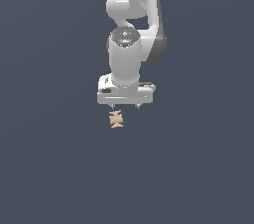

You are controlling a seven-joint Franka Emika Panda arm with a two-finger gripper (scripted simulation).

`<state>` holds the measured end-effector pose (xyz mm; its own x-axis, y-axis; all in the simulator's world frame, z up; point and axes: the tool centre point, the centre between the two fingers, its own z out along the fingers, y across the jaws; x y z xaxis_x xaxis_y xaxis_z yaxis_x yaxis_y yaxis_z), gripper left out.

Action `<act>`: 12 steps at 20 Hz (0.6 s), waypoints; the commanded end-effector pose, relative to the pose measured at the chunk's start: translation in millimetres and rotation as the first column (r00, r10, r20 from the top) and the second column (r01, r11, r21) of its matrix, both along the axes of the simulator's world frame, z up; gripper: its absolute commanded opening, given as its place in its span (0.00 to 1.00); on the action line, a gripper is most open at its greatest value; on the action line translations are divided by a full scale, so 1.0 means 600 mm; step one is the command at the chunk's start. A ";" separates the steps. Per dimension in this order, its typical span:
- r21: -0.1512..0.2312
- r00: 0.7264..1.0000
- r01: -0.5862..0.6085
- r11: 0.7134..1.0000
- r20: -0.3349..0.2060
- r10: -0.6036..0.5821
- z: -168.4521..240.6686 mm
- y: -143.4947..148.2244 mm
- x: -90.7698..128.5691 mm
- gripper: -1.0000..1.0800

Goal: Pick up the object and move it to a goal position.

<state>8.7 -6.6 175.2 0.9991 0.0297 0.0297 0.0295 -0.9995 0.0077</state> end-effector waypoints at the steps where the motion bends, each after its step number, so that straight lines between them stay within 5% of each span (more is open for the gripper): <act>1: 0.000 1.000 -0.014 1.000 -0.004 0.014 -0.015 -0.009 -0.002 0.96; 12: 0.004 0.993 -0.119 0.993 -0.025 0.119 -0.115 -0.065 -0.025 0.96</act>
